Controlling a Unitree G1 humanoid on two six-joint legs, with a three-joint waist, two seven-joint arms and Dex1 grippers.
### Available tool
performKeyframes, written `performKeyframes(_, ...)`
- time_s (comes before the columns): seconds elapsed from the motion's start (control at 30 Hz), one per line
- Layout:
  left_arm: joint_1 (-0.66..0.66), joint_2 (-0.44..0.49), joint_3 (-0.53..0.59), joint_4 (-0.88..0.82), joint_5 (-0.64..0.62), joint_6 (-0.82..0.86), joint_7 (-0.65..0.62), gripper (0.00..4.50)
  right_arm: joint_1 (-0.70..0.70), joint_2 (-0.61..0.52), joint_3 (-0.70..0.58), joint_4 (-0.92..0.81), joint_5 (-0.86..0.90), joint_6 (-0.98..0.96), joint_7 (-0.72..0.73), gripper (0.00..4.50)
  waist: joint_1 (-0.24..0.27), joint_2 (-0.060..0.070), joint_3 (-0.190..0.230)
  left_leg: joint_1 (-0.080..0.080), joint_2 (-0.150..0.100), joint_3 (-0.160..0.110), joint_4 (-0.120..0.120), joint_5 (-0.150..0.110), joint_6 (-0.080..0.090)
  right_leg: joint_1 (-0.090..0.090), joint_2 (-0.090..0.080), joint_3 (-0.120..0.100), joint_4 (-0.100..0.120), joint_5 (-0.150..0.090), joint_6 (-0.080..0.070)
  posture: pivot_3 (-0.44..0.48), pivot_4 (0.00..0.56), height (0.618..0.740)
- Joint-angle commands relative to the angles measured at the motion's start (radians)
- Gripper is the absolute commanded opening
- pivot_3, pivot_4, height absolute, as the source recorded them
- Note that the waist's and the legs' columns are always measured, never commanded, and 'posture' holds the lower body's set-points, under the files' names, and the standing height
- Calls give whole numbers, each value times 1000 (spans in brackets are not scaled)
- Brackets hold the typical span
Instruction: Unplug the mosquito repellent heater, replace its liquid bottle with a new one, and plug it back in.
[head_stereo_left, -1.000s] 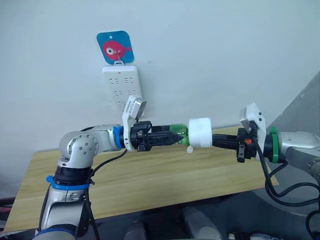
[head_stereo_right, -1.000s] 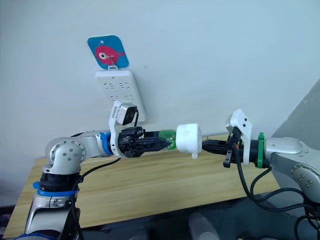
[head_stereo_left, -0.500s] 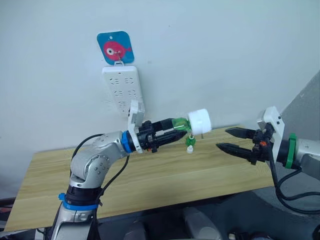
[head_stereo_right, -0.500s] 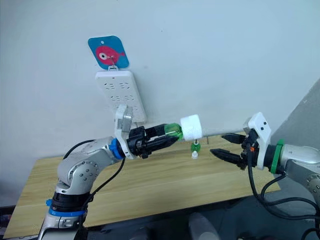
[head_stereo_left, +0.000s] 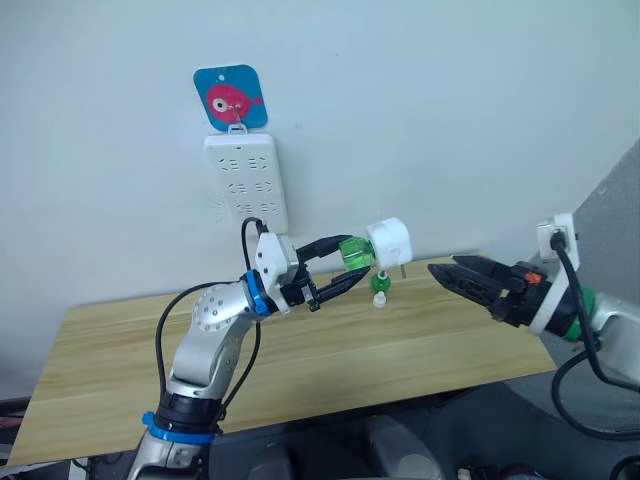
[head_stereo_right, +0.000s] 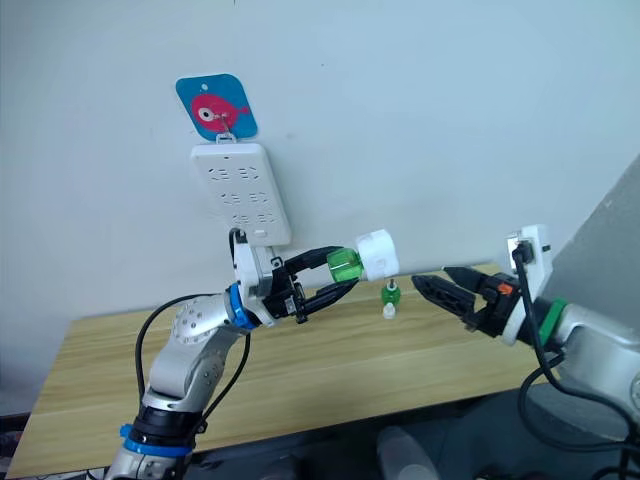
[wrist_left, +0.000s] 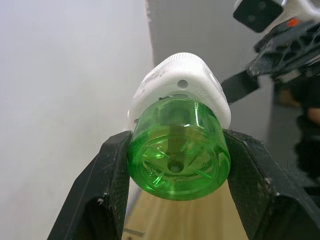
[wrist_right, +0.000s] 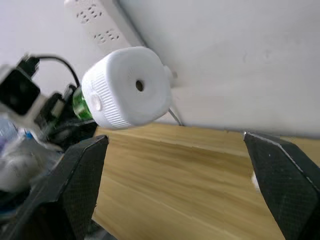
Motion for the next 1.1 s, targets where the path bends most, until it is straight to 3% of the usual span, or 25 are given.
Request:
performKeyframes(0.03, 12, -30, -11, -17, 62, -132, 52, 2391, -7, 52, 79, -92, 148, -155, -215, 4500, -1, 1, -2, 0, 0, 0, 0, 0, 0, 0, 0, 0, 0, 0, 0, -283, 77, 740)
performKeyframes(0.17, 19, -43, -25, 13, 115, -217, 87, 2391, -28, 131, 172, -130, 198, -282, -370, 4500, 0, 0, -9, 0, 0, 0, 0, 0, 0, 0, 0, 0, 0, 0, 1, -281, 76, 740)
performKeyframes(0.33, 14, -49, -41, 50, 146, -276, 111, 2391, -74, 208, 254, -145, 180, -363, -460, 4500, -1, 1, -11, 0, 0, 0, 0, 0, 0, 0, 0, 0, 0, 0, 1, -282, 73, 740)
performKeyframes(1.0, 9, -42, -69, 53, 157, -321, 154, 2390, -189, 441, 366, -54, 21, -439, -537, 4500, -1, 2, -14, 0, 0, -1, -1, 0, 0, 0, 0, -1, 0, 0, 0, -262, 78, 740)
performKeyframes(1.1, 4, -38, -69, 34, 149, -301, 159, 2390, -192, 462, 372, -47, -2, -435, -534, 3879, -1, 3, -14, 0, 0, -2, -1, 0, 0, 0, 0, -1, 0, 0, -1, -262, 79, 740)
